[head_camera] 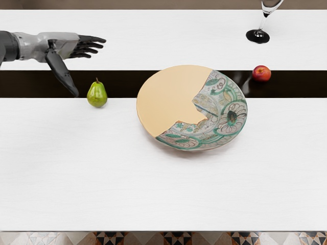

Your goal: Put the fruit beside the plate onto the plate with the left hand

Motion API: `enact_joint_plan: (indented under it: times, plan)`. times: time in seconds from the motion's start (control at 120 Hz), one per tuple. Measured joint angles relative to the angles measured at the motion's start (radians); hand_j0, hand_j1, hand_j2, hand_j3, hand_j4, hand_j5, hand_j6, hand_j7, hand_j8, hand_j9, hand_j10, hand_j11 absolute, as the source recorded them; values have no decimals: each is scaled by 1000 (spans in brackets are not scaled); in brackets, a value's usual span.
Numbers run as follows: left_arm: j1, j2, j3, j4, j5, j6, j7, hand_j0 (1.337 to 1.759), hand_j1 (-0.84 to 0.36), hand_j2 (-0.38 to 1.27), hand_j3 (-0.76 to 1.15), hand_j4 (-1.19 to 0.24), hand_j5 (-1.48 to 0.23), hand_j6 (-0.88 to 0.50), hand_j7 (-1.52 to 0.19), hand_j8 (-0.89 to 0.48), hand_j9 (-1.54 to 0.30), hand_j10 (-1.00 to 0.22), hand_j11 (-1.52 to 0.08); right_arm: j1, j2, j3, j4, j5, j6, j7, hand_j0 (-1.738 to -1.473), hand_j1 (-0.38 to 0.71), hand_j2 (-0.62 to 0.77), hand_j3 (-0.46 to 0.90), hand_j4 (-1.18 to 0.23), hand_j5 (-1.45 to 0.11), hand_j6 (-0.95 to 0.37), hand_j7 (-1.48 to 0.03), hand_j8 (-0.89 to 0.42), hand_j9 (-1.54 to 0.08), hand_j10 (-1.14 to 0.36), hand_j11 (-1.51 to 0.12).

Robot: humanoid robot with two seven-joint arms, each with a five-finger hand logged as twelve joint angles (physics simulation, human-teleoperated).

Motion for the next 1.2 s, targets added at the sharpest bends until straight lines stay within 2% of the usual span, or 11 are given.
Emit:
enact_joint_plan:
  times: [0.183, 0.375, 0.475, 0.558, 0.708, 0.883, 1.0, 1.2]
  plan:
    - [0, 0, 0, 5, -13, 0, 0, 1658, 328, 5, 0, -22, -25, -23, -25, -22, -25, -21, -25, -1, 0, 0, 0, 1, 0, -1, -1658, -349, 0, 0, 0, 0, -1, 0, 0, 0, 0, 0]
    - [6, -11, 1, 74, -16, 0, 0, 1658, 327, 5, 0, -23, -26, -23, -26, -23, -26, -22, -26, -1, 0, 0, 0, 1, 1, 0, -1658, -349, 0, 0, 0, 0, 0, 0, 0, 0, 0, 0]
    - [-4, -64, 3, 85, 16, 0, 2, 1658, 327, 6, 0, -22, -26, -23, -26, -22, -26, -22, -26, -2, 0, 0, 0, 0, 1, 0, -1658, -349, 0, 0, 0, 0, 0, 0, 0, 0, 0, 0]
    - [-8, -131, 3, 90, 110, 0, 22, 1658, 326, 5, 0, -23, -26, -23, -26, -23, -26, -22, -26, -2, 0, 0, 0, 0, 0, 0, -1658, -349, 0, 0, 0, 0, 0, 0, 0, 0, 0, 0]
    - [-24, -139, 5, 97, 256, 0, 93, 1658, 326, 5, 0, -23, -27, -24, -27, -24, -26, -22, -26, -2, 0, 0, 0, 1, 0, 0, -1658, -349, 0, 0, 0, 0, 0, 0, 0, 0, 0, 0]
    - [-55, -205, 8, 116, 332, 50, 160, 1658, 326, 5, 0, -23, -27, -24, -27, -24, -27, -23, -26, -8, 0, 0, 0, 1, 0, 0, -1658, -349, 0, 0, 0, 0, 0, 0, 0, 0, 0, 0]
    - [-83, -231, 80, 127, 369, 172, 177, 1658, 325, 5, 0, -23, -27, -24, -27, -24, -27, -23, -26, -11, 0, 0, 0, 0, 0, 0, -1658, -349, 0, 0, 0, 0, 0, 0, 0, 0, 0, 0]
    - [-81, -305, 184, 140, 384, 316, 184, 1658, 326, 5, 0, -23, -27, -24, -27, -24, -27, -23, -27, -12, 0, 0, 0, 0, 0, 0, -1658, -349, 0, 0, 0, 0, 0, 0, 0, 0, 0, 0]
